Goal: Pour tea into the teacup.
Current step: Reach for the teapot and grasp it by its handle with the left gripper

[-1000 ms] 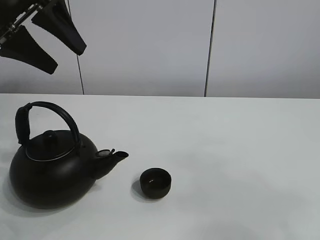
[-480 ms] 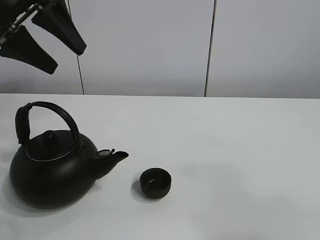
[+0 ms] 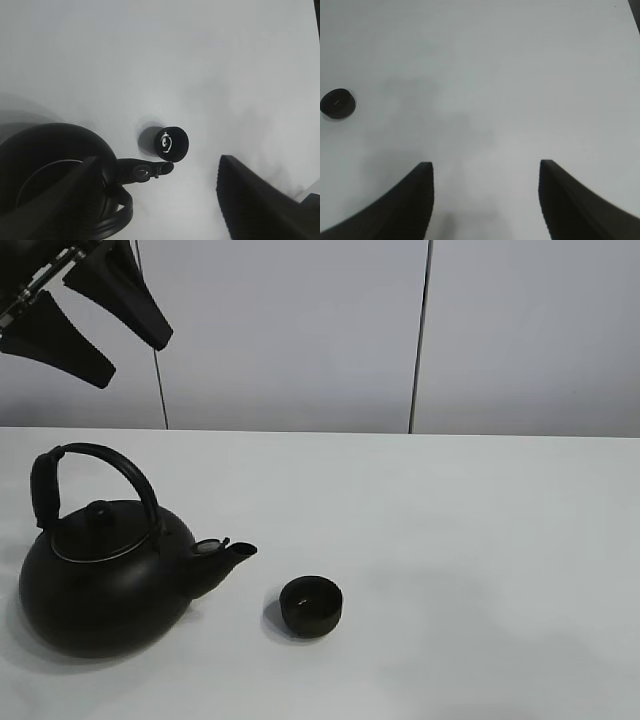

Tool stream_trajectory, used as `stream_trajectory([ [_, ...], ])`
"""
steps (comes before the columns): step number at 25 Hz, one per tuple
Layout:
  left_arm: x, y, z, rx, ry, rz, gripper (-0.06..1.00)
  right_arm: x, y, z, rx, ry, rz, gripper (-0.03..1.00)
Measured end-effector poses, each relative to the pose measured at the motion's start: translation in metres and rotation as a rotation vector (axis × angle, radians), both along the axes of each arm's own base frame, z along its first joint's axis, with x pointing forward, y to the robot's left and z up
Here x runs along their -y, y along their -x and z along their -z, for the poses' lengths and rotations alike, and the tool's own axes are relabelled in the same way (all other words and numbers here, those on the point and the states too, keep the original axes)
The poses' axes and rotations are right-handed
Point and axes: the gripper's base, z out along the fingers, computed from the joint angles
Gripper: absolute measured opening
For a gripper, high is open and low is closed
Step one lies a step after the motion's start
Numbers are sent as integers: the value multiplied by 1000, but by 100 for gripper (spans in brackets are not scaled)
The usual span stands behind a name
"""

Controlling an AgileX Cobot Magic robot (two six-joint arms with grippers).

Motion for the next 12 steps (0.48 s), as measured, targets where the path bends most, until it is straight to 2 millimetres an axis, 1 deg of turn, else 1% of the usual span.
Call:
stream_trajectory([
  [3, 0, 0, 0, 3, 0, -3, 48, 0, 0, 0, 0, 0, 0, 42],
  [8, -1, -6, -1, 55, -1, -50, 48, 0, 0, 0, 0, 0, 0, 42],
  [12, -2, -7, -1, 43, 2, -67, 48, 0, 0, 0, 0, 0, 0, 42],
])
